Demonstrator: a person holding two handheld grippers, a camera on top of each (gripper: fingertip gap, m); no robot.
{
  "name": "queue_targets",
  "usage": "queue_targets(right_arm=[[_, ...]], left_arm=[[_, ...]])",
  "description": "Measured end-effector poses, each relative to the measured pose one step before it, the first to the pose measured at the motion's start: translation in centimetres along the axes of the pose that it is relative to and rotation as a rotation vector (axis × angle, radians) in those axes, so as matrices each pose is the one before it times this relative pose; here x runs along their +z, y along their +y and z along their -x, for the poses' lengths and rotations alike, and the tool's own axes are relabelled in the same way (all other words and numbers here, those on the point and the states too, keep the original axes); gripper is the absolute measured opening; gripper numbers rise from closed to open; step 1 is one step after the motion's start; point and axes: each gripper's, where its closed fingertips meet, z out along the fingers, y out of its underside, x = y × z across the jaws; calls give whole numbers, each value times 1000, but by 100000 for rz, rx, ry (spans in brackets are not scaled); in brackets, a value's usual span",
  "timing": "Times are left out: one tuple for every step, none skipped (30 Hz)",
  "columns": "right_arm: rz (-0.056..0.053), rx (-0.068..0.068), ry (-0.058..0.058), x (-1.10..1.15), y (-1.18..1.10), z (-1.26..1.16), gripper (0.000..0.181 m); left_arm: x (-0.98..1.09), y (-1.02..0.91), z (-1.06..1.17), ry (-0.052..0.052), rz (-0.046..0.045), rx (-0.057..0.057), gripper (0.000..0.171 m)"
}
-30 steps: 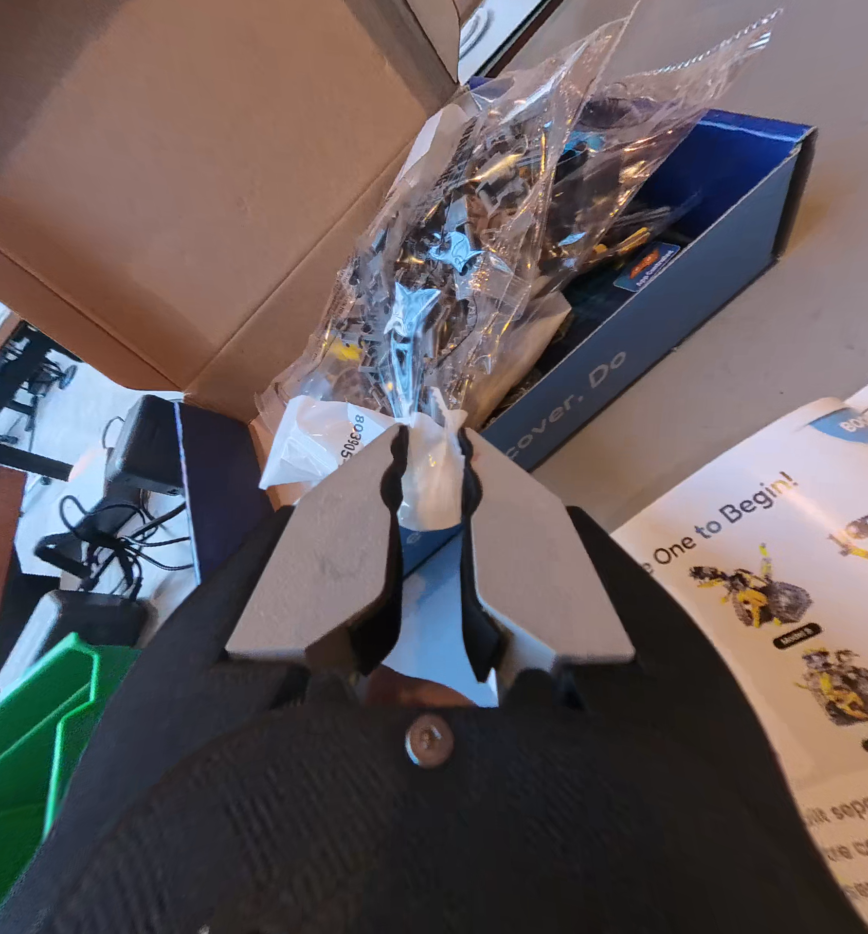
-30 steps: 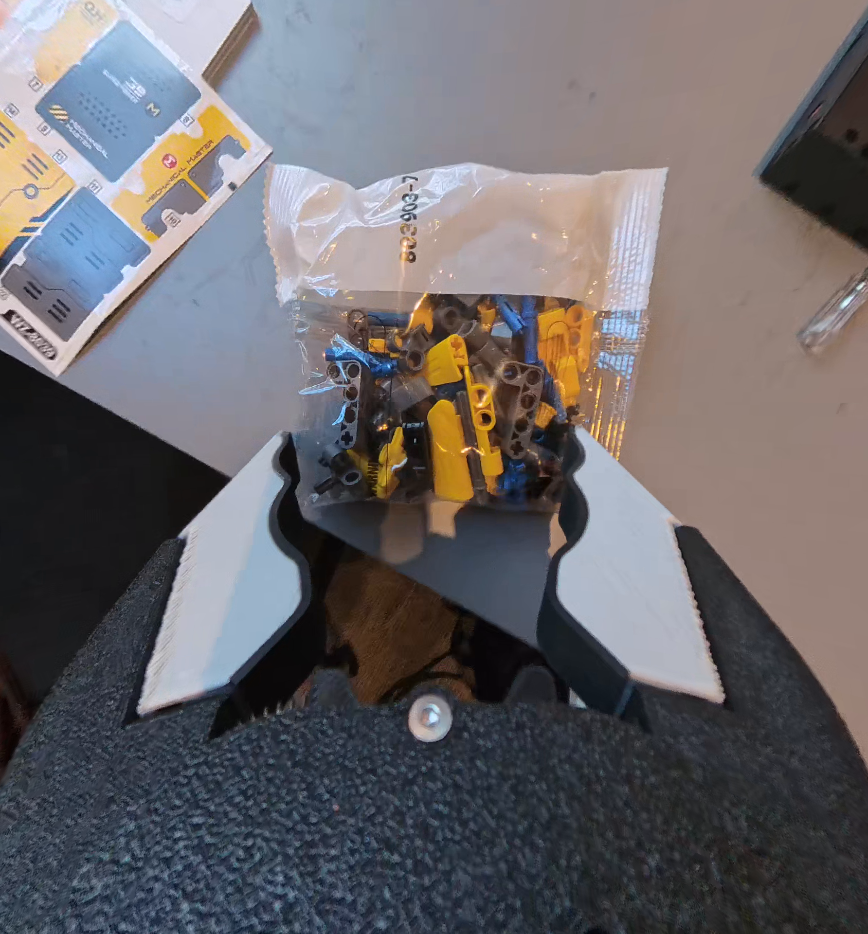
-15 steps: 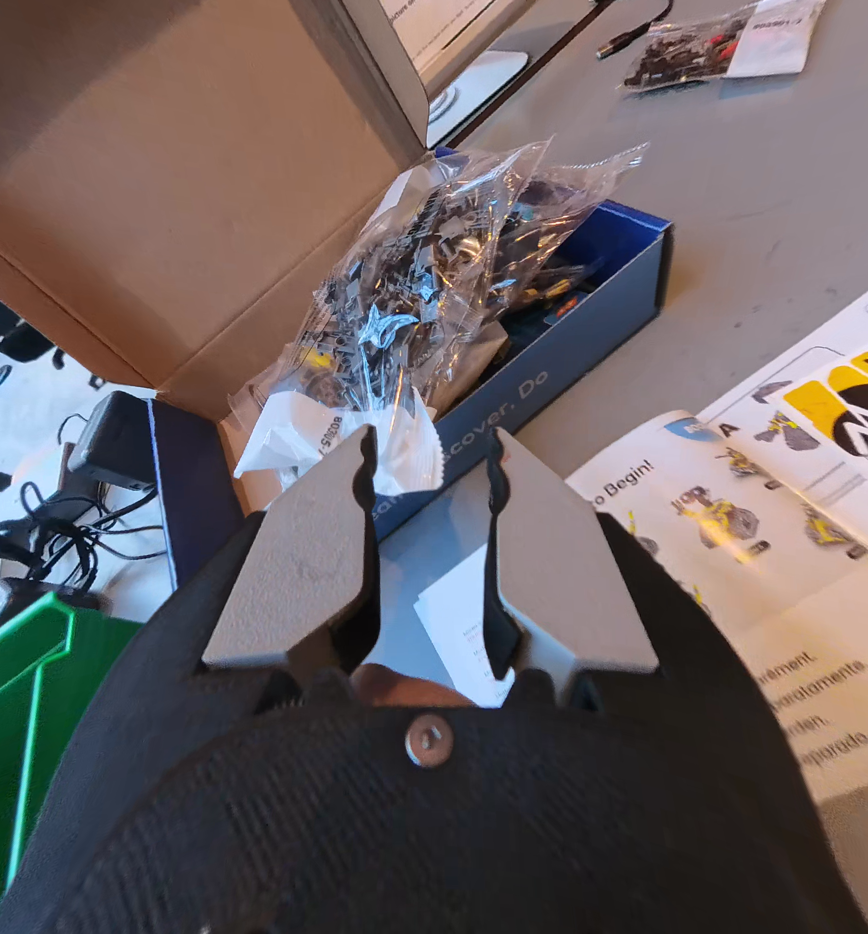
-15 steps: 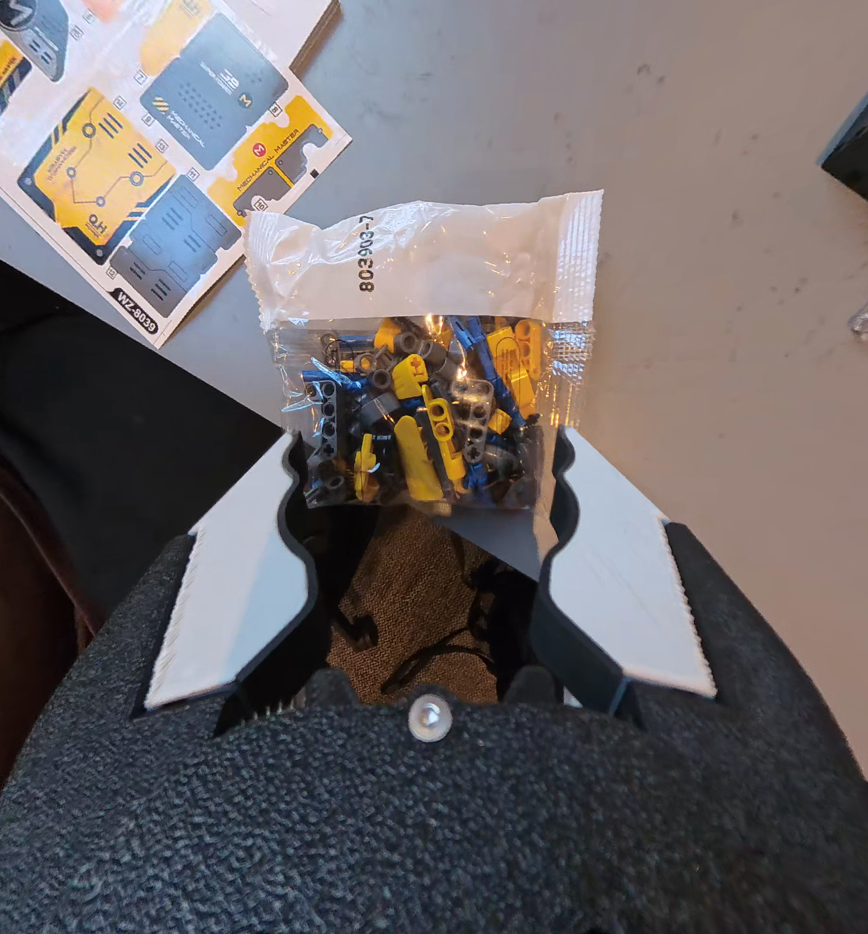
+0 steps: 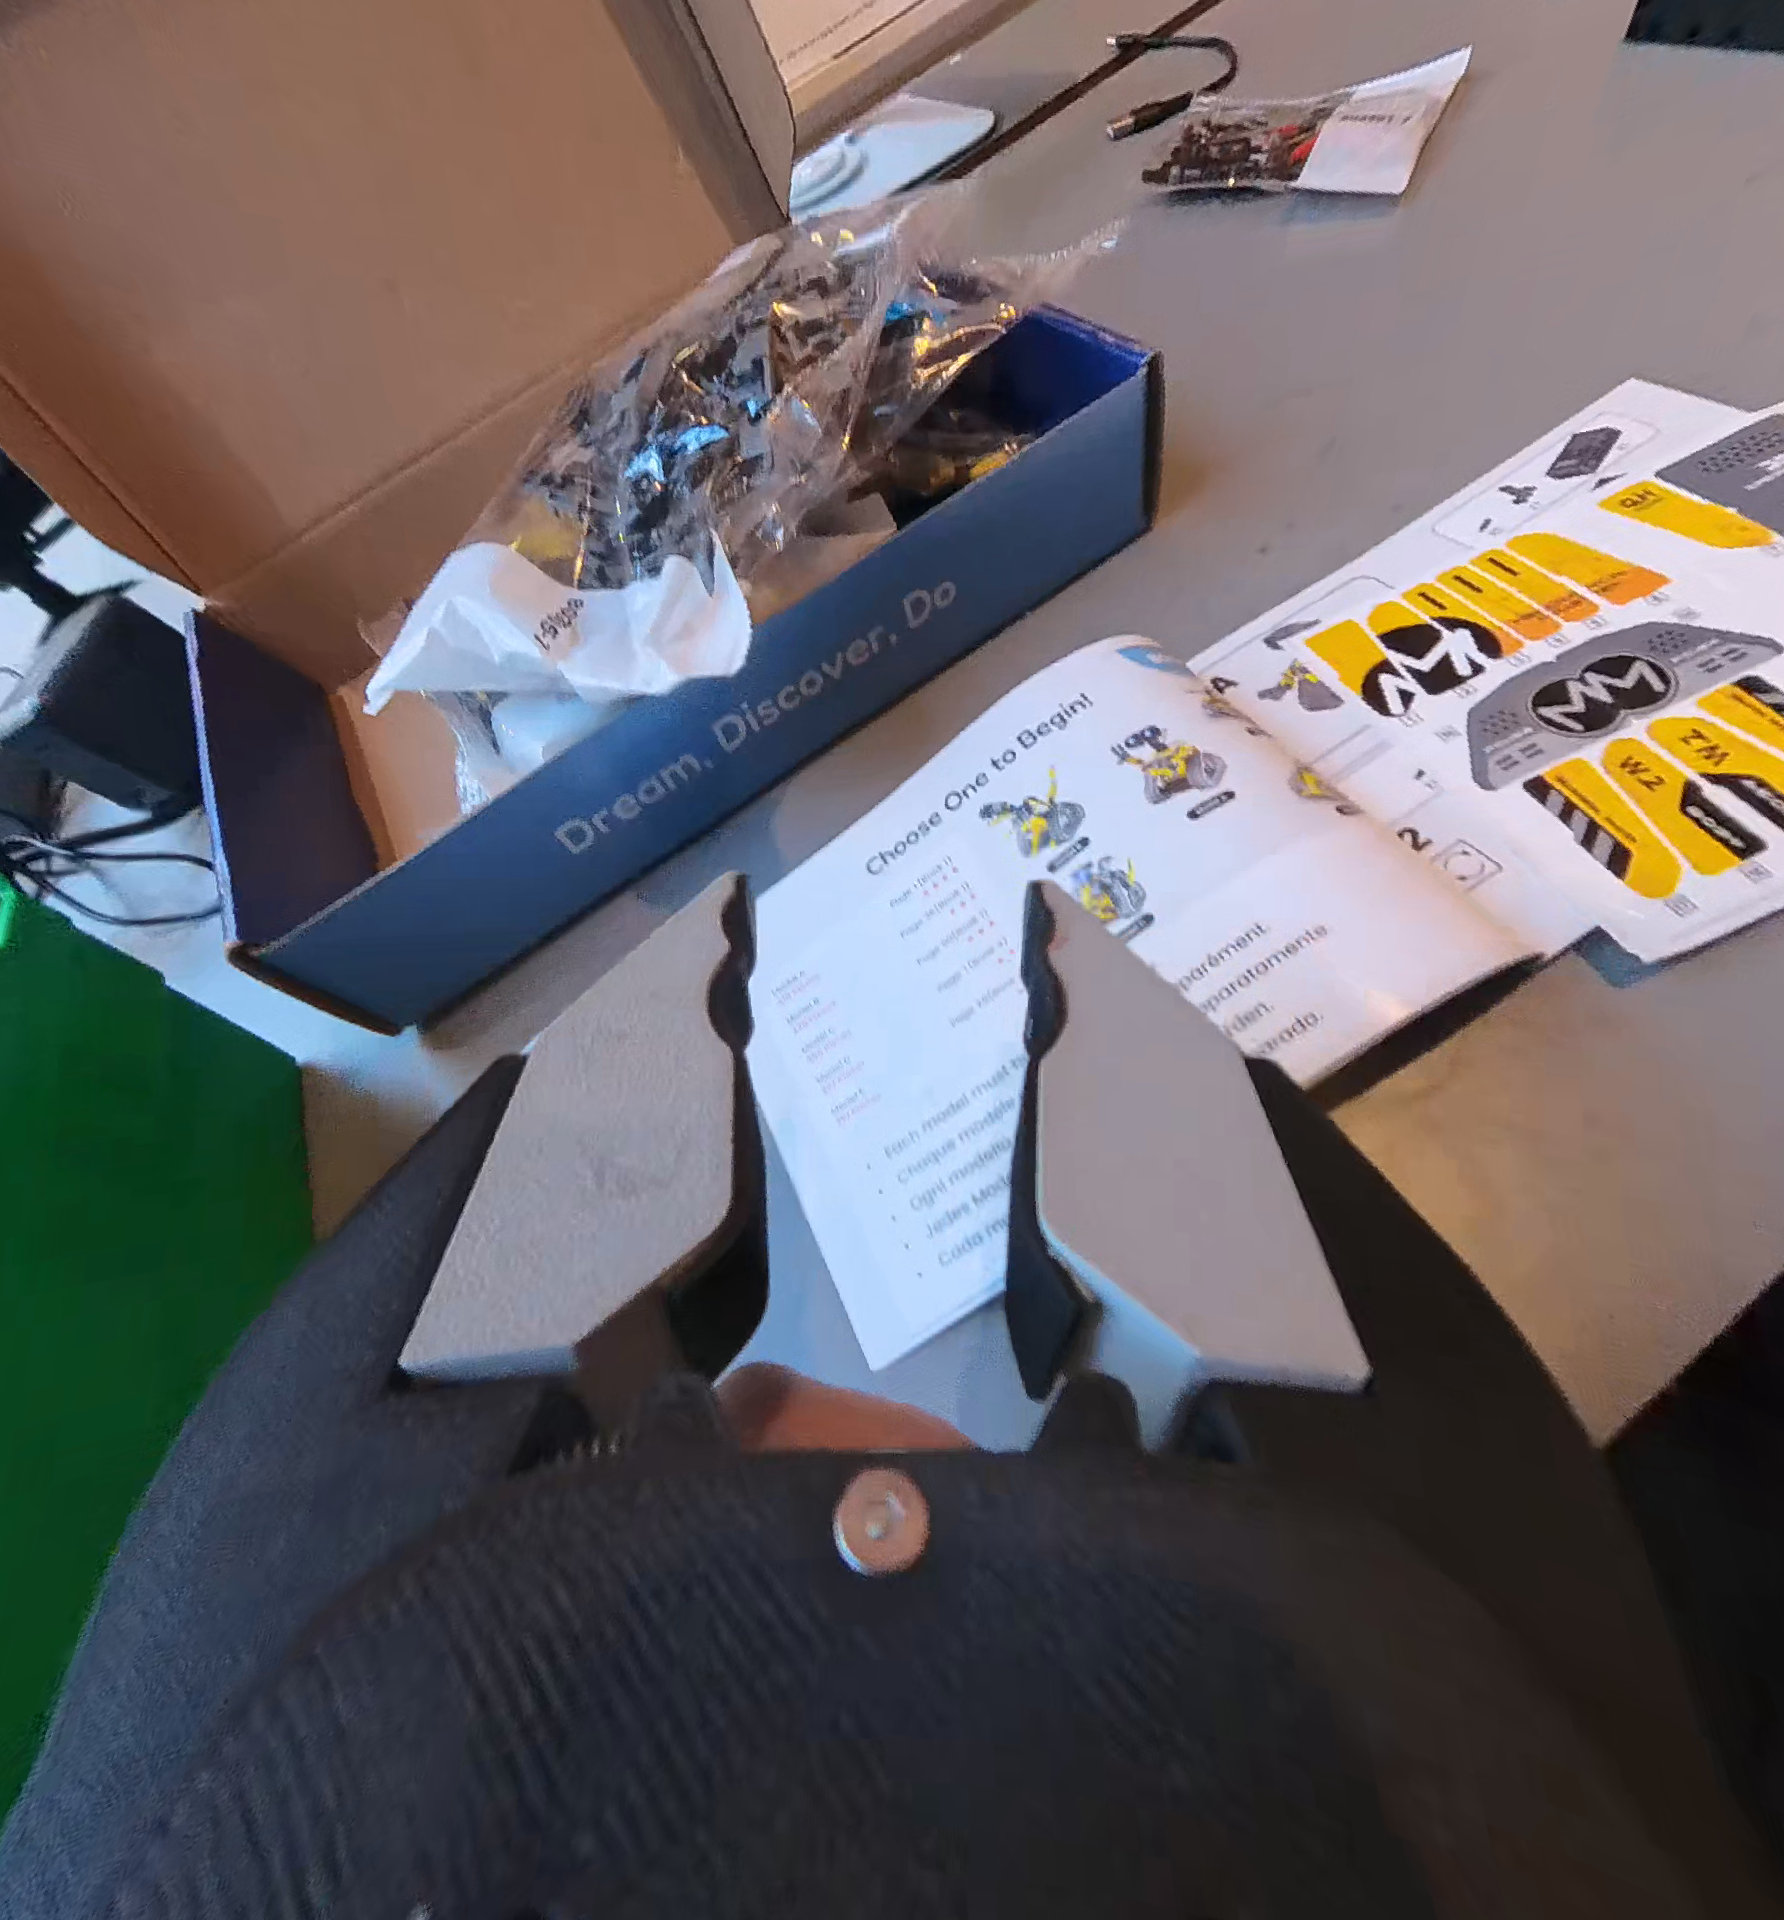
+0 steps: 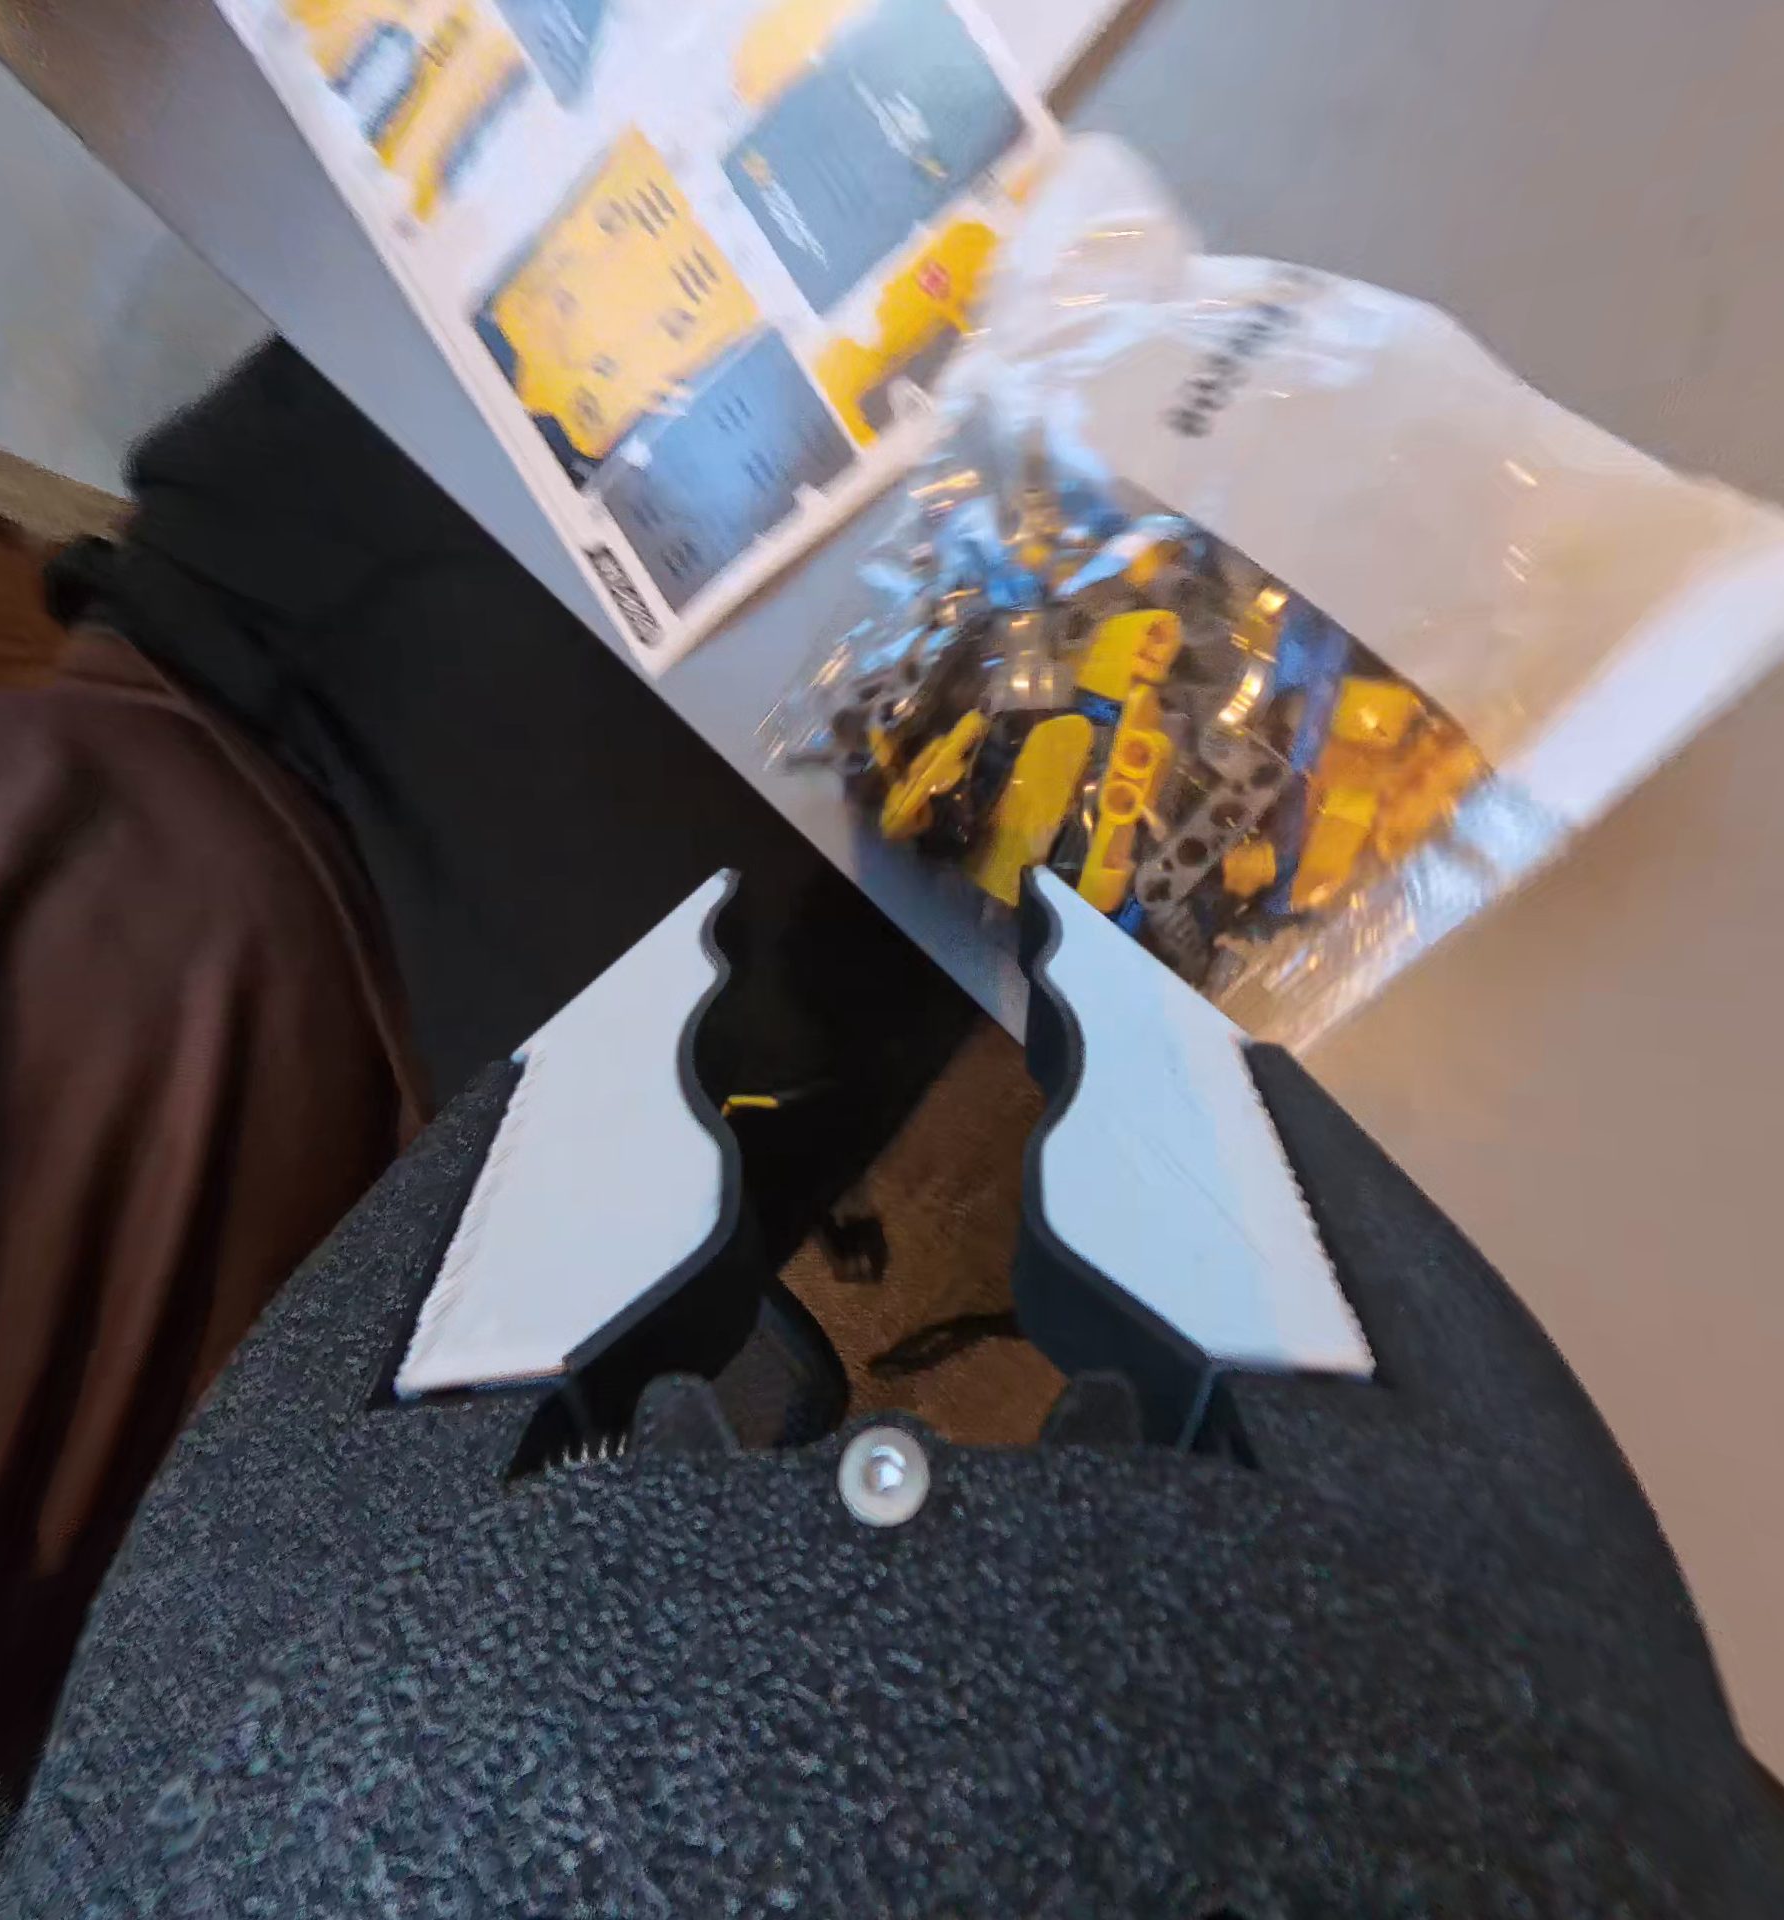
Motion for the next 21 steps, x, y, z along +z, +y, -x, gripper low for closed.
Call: queue_targets(right_arm=[[-495, -335, -3606, 350, -596, 796, 51], [825, -1420, -2066, 240, -338, 570, 51], [513, -2417, -1575, 30, -319, 544, 51], [-638, -2386, -2102, -210, -410, 569, 50], [-1695, -1449, -1724, -412, -512, 354, 48], [-2506, -540, 217, -552, -579, -168, 48], [-2873, 50, 2799, -631, -559, -852, 49], [-2836, 132, 5334, -609, -479, -1520, 56], [-2646, -756, 6831, -499, -375, -1866, 64], [-2450, -2584, 5724, -284, -307, -1635, 66], [-2278, -4345, 3067, -40, -235, -1099, 68], [-2542, -5330, 1479, 175, -284, -714, 73], [-3100, -5594, 878, 325, -401, -493, 74], [-2876, -5140, -1454, 433, -359, -4, 71], [-1724, -3976, -4962, 525, -203, 648, 69], [258, -2939, -6552, 591, 81, 962, 69], [2759, -2137, -4419, 650, 487, 653, 66], [4843, -149, 70, 653, 840, -70, 63], [4181, 3847, 2330, 535, 709, -465, 63], [996, 8462, 1100, 251, 150, -275, 63], [-965, 10922, 822, 53, -123, -117, 64]], left_arm=[[-145, 274, -153, 351, 127, -802, 49], [-186, 228, -93, -21, 11, -771, 49], [-235, 202, -86, -50, -213, -1038, 49], [-295, 221, -137, 233, -356, -1430, 49], [-343, 253, -201, 540, -312, -1350, 49], [-352, 315, -214, 549, 30, -888, 49], [-346, 337, -183, 247, 285, -177, 49], [-336, 338, -169, -32, 363, 356, 49], [-310, 313, -215, 136, 316, 482, 49], [-281, 264, -239, 416, 265, 372, 49], [-235, 218, -216, 396, 39, -22, 49], [-159, 183, -206, 419, -133, -461, 48], [-77, 196, -206, 640, -8, -602, 48], [4, 221, -192, 665, 160, -630, 48], [70, 236, -159, 601, 393, -500, 47], [91, 241, -96, 275, 666, -281, 47], [68, 173, -50, -58, 574, -172, 47], [31, 81, -82, 164, 164, -77, 47], [-5, 51, -130, 466, 57, 171, 47], [-19, 44, -70, 144, 132, 339, 47], [-21, 60, -30, -29, 131, 306, 47]])
